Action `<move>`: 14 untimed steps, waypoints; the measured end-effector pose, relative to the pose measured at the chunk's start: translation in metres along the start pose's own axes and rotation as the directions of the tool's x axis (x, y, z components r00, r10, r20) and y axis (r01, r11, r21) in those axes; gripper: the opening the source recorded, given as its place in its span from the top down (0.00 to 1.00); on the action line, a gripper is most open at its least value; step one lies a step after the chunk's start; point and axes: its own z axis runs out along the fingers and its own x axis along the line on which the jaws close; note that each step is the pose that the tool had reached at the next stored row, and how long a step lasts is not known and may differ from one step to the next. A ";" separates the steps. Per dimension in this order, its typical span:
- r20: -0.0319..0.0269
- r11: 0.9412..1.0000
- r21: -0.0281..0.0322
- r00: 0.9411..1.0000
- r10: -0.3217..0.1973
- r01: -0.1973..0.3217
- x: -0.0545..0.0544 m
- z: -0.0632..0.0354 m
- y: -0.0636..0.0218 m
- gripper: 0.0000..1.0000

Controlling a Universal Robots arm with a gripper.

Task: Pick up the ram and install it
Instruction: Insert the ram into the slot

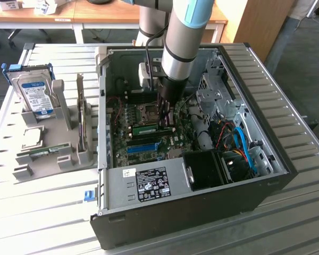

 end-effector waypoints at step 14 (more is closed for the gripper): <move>-0.004 1.000 -0.006 1.000 0.001 -0.001 0.000 -0.0054 -0.0003 0.88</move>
